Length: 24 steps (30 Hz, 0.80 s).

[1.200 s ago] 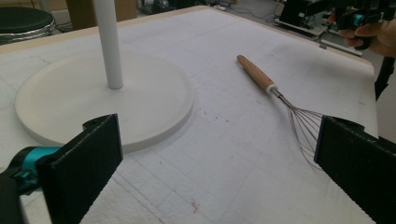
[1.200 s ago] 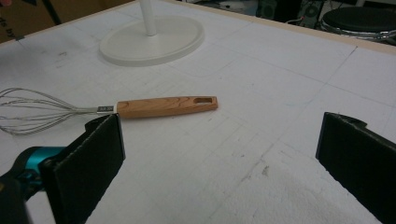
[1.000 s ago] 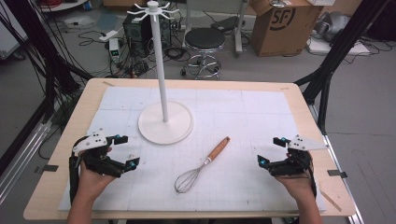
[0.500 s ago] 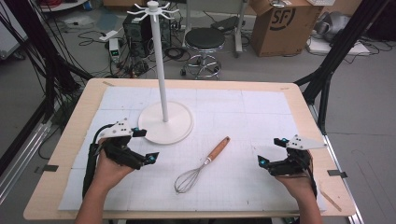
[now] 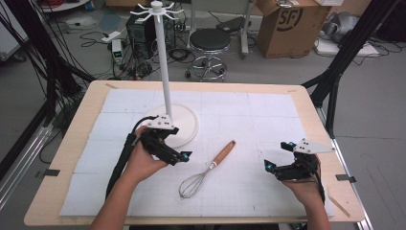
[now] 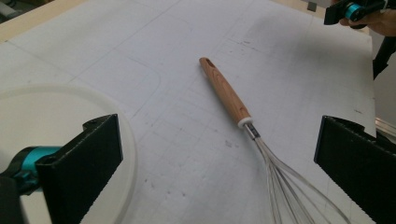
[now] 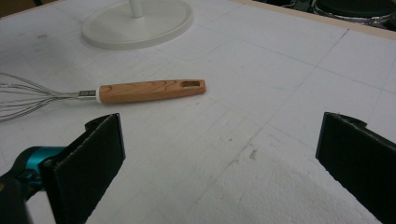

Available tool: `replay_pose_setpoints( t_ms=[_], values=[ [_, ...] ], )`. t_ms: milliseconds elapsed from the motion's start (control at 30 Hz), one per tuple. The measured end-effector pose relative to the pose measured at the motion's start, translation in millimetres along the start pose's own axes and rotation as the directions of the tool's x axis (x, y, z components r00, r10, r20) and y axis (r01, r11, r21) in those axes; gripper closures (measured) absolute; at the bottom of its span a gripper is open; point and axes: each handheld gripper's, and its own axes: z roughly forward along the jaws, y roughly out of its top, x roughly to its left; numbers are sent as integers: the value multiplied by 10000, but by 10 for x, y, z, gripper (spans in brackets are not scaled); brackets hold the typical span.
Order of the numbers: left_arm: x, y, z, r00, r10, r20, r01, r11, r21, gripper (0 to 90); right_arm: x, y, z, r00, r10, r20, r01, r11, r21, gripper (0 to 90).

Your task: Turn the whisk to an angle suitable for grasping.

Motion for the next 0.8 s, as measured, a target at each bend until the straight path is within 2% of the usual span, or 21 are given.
replay_pose_setpoints(
  t_ms=[167, 233, 400, 433, 533, 633, 700, 733, 800],
  values=[
    [-29, 108, 140, 9998, 175, 114, -179, 9993, 321, 17, -2, -2, -10, 10000, 28, -15, -28, 10000, -41, 2],
    [-31, 148, 208, 9996, 142, 243, -152, 9991, 387, 17, -4, -4, -8, 10000, 9, -39, -9, 10000, -27, 2],
    [-41, 188, 307, 9998, 99, 193, -112, 9975, 693, 17, -2, -7, 2, 9999, 10, -164, -10, 10000, -4, 1],
    [-40, 212, 356, 9996, 121, 254, -145, 9952, 972, 17, 1, -8, 0, 9999, 40, -132, -40, 10000, -8, 1],
    [-47, 238, 413, 9996, 35, 295, -67, 9941, 1078, 17, -5, -8, -3, 9999, 14, -119, -15, 10000, -55, 1],
    [-56, 304, 493, 9992, 167, 376, -218, 9900, 1394, 17, -8, -9, -1, 9999, 16, -105, -17, 10000, -44, 2],
    [-73, 349, 551, 9989, 185, 439, -247, 9893, 1435, 17, -7, -9, 0, 9999, 43, -116, -43, 10000, 9, 1],
    [-88, 392, 615, 9982, 313, 508, -392, 9861, 1614, 17, -7, -10, 0, 9999, 41, -108, -40, 10000, 11, 2],
    [-102, 428, 682, 9979, 332, 561, -426, 9835, 1756, 17, -9, -11, 0, 9999, 33, -108, -33, 10000, 9, 2]
  ],
)
